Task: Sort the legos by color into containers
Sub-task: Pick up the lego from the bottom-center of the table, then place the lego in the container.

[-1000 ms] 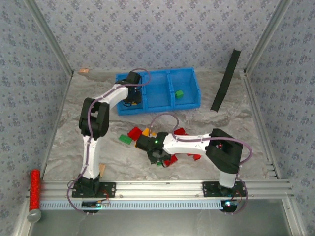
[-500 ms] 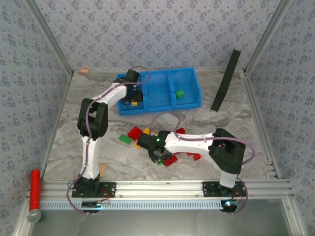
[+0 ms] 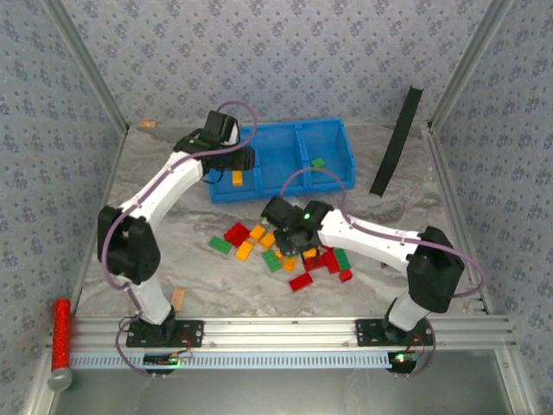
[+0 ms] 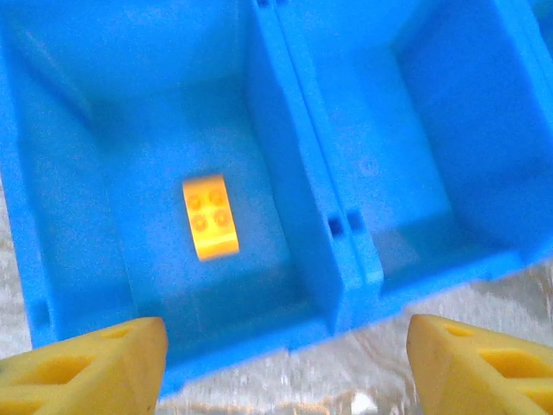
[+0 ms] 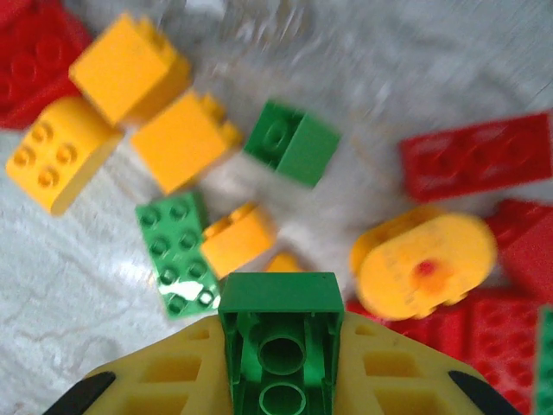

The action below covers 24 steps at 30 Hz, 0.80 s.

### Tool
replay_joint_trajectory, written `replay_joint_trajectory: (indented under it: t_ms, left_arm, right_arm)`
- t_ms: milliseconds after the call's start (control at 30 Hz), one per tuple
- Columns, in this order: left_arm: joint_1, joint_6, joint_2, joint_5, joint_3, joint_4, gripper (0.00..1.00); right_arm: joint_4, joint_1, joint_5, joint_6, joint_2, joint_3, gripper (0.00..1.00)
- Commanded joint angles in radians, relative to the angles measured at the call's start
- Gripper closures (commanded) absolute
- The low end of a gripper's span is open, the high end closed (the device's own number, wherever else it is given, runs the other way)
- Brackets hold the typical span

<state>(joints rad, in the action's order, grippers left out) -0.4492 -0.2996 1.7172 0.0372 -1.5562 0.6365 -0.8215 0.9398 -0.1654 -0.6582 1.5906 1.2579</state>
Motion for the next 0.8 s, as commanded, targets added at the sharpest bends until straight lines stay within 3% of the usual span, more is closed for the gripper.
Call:
replay_joint_trajectory:
  t_ms: [0,200,367,767]
  left_arm:
    - [-0.017,0.045,-0.089,-0.006,0.122,0.064,0.27]
    - [-0.038,0.073,-0.258,0.012,0.382,0.049,0.27]
    - [-0.051,0.092,-0.334,0.013,0.538,-0.01,0.28]
    - [-0.111,0.132,-0.238,0.062,0.565,-0.036,0.32]
  right_arm:
    - [-0.048,-0.089,-0.075,0.145,-0.056,0.066,0.72]
    - [0.039,-0.3,-0.091,0.287,-0.078,0.128,0.72]
    - [0.126,-0.442,-0.048,0.358,-0.002,0.199,0.72]
    - [0.193,-0.585,0.055,0.438,0.296,0.43,0.72]
